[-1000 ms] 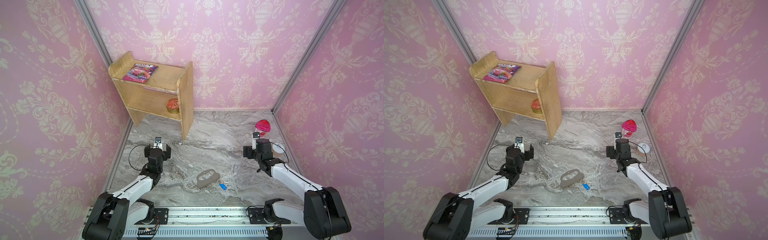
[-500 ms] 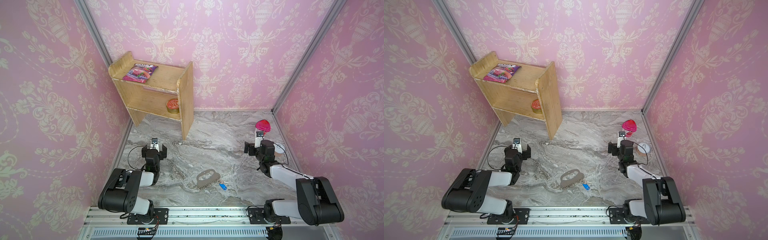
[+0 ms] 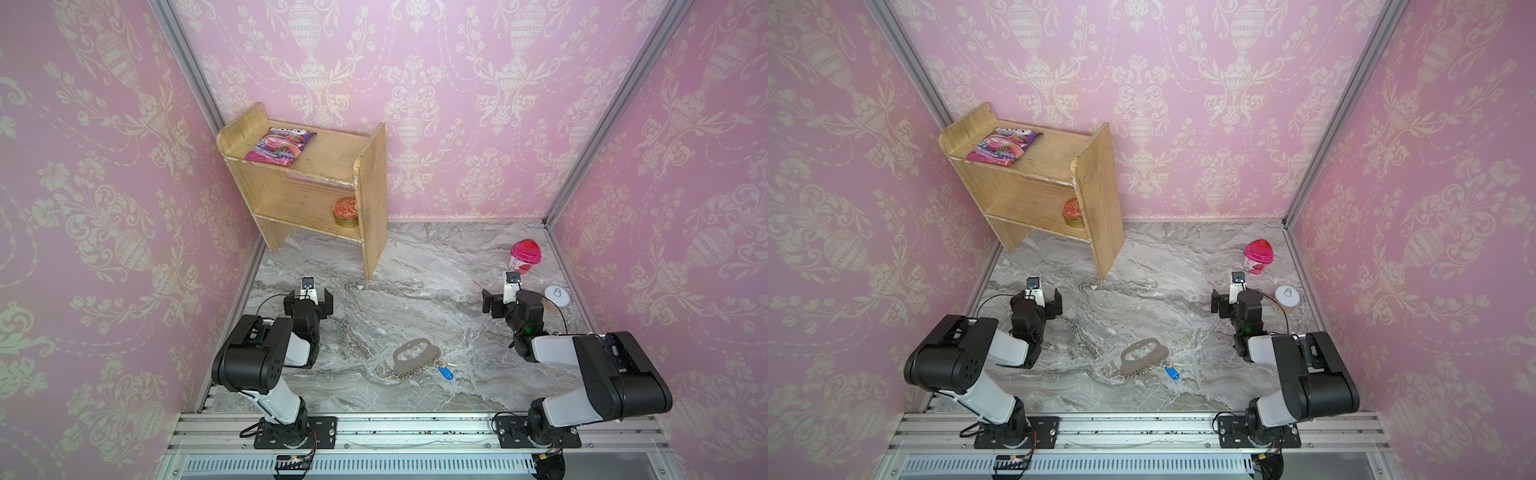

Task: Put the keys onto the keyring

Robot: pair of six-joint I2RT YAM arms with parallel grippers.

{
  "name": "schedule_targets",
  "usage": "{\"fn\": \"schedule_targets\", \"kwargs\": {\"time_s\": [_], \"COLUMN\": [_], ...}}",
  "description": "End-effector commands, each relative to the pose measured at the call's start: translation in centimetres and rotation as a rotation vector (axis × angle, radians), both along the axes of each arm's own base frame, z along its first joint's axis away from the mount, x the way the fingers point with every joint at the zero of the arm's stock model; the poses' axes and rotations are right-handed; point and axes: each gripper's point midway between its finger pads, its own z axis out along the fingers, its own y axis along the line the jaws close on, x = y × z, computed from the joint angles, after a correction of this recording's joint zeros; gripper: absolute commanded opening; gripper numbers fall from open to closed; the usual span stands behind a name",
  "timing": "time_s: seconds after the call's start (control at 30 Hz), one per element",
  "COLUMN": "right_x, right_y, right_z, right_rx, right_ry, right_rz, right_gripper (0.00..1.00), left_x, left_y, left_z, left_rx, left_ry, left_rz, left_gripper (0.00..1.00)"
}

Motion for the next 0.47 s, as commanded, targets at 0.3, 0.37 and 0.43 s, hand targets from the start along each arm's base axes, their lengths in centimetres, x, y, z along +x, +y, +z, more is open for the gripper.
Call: {"fn": "schedule_targets", "kwargs": {"time_s": [0.3,0.37,0.43], "right_x": [1.2,1.25,1.23], "right_y": [-1.01,-0.99,-1.05], "right_z": [0.98,1.01,0.98], "right_rx": [0.006,0.011,0.011], "right_ry": [-0.02,-0.02,-0.019], "right_rz": [-0.06,-0.055,-0.057], "right_gripper": [1.0,1.0,1.0], "left_x": [0.5,0.56,0.6], "left_y": [0.07,0.05,0.06], "left_z": [0.71,0.69,0.64], "left_rx": [-0.024,-0.023,-0.024], "left_ry": [-0.035,-0.033,-0.029], "left_rz": [0.001,0.001,0.003], "left_gripper": [0.99,0.99,0.99]}}
